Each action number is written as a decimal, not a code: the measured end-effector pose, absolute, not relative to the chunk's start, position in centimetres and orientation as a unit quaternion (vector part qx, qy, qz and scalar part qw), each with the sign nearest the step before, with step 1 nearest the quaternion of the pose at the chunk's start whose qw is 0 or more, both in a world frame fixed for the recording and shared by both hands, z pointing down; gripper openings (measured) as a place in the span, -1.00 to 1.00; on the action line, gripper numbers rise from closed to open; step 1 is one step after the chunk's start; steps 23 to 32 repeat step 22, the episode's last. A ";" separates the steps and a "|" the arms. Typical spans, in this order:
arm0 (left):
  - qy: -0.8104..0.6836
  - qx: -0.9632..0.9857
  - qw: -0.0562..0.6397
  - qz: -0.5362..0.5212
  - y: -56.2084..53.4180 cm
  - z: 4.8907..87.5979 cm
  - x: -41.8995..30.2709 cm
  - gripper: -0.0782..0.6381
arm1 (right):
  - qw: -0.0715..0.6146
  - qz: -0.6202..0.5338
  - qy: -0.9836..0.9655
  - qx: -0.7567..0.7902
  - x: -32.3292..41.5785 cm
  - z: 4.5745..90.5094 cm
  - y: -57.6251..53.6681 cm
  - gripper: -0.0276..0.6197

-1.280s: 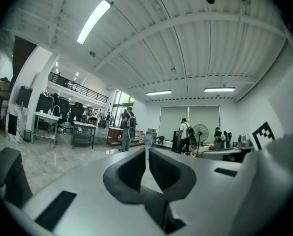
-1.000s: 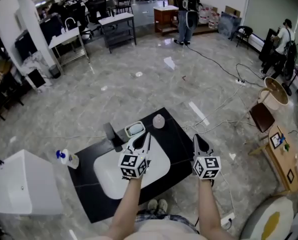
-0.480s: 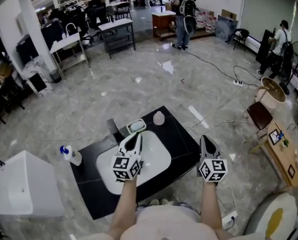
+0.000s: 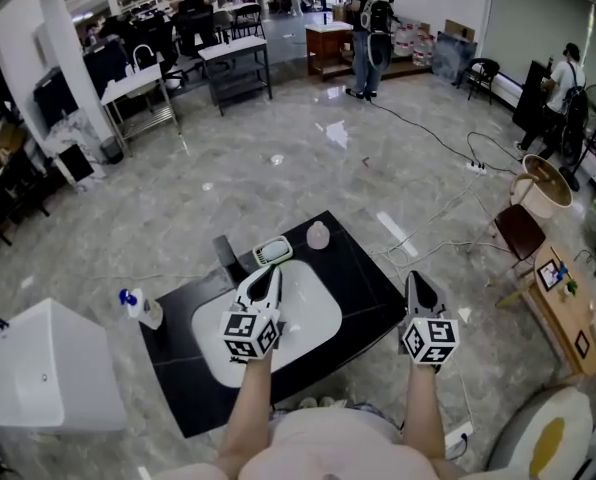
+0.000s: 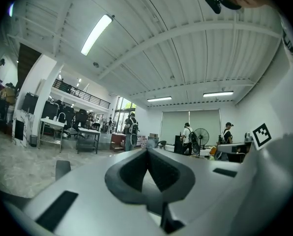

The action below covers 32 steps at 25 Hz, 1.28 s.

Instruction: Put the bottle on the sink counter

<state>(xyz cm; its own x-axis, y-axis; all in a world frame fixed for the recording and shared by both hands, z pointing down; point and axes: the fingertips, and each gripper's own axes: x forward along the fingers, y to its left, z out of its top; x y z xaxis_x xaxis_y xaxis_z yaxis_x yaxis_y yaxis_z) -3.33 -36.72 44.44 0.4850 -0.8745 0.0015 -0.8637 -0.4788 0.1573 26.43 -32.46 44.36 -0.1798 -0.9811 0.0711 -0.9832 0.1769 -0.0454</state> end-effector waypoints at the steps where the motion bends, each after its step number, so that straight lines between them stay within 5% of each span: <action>1: -0.506 0.859 0.068 -0.036 -36.8 44.5 -3.3 -0.70 | 0.016 0.040 -0.767 0.640 26.4 44.5 -32.5 -0.87; 32: -0.501 0.862 0.067 -0.030 -36.7 45.0 -3.4 -0.70 | 0.023 0.042 -0.767 0.640 26.4 45.0 -32.6 -0.87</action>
